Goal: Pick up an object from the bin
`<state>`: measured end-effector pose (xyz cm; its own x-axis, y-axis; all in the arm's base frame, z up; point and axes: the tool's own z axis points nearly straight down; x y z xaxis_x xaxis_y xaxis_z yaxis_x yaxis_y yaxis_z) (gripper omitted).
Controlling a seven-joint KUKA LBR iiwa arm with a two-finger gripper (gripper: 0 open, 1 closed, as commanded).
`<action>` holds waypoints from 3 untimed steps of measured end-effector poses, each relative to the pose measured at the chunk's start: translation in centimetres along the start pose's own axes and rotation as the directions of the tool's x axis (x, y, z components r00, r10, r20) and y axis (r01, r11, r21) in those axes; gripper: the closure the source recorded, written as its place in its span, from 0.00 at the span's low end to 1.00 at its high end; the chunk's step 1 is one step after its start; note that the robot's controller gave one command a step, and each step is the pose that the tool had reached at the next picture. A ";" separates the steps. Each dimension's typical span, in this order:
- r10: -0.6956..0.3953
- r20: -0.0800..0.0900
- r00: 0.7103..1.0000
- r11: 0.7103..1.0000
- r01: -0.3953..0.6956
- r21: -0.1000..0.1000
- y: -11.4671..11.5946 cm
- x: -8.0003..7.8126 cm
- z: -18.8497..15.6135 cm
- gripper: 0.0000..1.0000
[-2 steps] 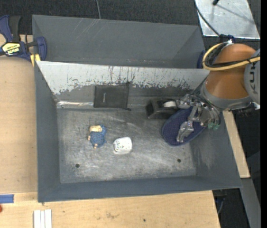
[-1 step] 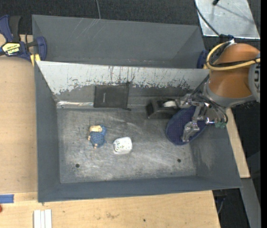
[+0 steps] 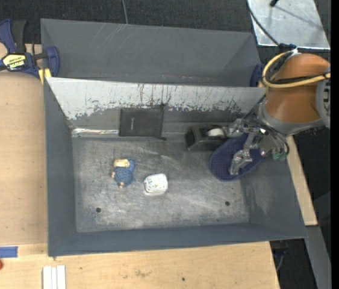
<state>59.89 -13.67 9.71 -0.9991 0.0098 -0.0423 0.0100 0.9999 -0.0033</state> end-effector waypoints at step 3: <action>-0.284 -0.044 0.958 0.959 0.283 -0.018 0.3 -0.2 -9.4 1.00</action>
Offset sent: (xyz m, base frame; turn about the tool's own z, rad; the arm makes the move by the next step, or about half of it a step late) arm 0.0270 -0.0070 0.0869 -0.1682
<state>59.65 -13.37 19.15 -0.9616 -0.2743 0.0042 -0.2743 0.9616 0.0031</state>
